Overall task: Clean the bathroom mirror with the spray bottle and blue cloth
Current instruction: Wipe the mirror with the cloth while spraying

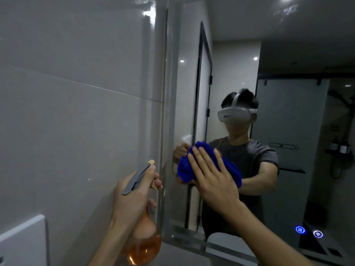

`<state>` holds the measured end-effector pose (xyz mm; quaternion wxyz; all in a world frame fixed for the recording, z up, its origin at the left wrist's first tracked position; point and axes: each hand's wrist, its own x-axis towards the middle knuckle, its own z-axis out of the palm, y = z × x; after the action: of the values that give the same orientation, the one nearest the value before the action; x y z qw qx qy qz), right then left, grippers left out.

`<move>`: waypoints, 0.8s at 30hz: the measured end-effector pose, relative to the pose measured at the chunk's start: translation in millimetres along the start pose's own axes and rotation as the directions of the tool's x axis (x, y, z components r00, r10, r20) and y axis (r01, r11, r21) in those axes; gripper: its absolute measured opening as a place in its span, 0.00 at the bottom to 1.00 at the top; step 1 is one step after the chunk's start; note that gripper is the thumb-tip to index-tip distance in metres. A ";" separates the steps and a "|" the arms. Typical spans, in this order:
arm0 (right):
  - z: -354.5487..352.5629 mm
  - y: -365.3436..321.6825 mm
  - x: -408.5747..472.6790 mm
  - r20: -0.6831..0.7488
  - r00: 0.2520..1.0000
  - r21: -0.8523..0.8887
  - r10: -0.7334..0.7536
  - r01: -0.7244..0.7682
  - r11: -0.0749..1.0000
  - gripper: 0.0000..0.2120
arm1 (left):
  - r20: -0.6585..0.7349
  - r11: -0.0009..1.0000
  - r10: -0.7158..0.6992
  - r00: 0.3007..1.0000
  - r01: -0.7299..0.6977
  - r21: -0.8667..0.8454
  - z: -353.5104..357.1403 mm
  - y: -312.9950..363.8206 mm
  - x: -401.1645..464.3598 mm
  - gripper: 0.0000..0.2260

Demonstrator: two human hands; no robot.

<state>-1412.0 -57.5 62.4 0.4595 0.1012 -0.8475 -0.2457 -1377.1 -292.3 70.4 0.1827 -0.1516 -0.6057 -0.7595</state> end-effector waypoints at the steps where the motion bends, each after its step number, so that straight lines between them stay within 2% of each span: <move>1: -7.1 4.3 17.8 -0.022 1.000 0.005 0.020 -0.020 1.000 0.31 | -0.002 1.000 0.007 1.000 -0.007 -0.009 -0.8 1.0 -1.2 0.10; 4: -35.6 22.2 94.5 -0.112 0.984 0.031 0.135 -0.133 0.991 0.31 | 0.011 0.999 0.040 0.999 -0.040 -0.015 -3.0 4.0 -5.1 0.08; 6: -51.4 30.5 142.5 -0.123 0.968 0.066 0.217 -0.210 0.975 0.31 | 0.028 0.998 0.032 0.999 -0.031 -0.056 -4.3 8.6 -8.9 0.09; 10: -52.5 16.1 174.8 -0.152 0.941 0.080 0.304 -0.295 0.952 0.33 | 0.053 0.990 0.091 0.994 -0.085 -0.114 -8.4 17.1 -14.3 0.08; 14: -18.9 -30.6 130.2 -0.137 0.981 0.069 0.135 -0.126 0.990 0.33 | 0.068 0.990 0.101 0.993 -0.093 -0.110 -10.4 16.6 -11.6 0.11; 16: 6.1 -58.2 89.6 -0.099 0.993 0.074 0.056 -0.049 0.996 0.33 | 0.069 0.991 0.090 0.993 -0.083 -0.105 -9.2 15.9 -10.0 0.09; 19: 39.0 -87.6 21.9 -0.017 0.997 0.054 -0.073 0.073 0.996 0.37 | 0.054 0.994 0.094 0.994 -0.090 -0.066 -10.6 12.2 -8.1 0.15; 22: 47.8 -84.2 -8.9 0.078 0.976 0.052 -0.203 0.200 0.978 0.43 | 0.057 0.996 0.089 0.994 -0.088 -0.024 -12.1 9.7 -7.4 0.12; 24: 40.2 -69.4 0.3 0.085 0.970 0.034 -0.227 0.225 0.974 0.42 | 0.061 0.996 0.085 0.995 -0.083 -0.039 -10.9 9.6 -7.6 0.11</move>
<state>-1449.3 -104.3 8.9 0.3892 0.1916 -0.8530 -0.2902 -1366.1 -304.1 72.9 0.1925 -0.2040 -0.5902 -0.7569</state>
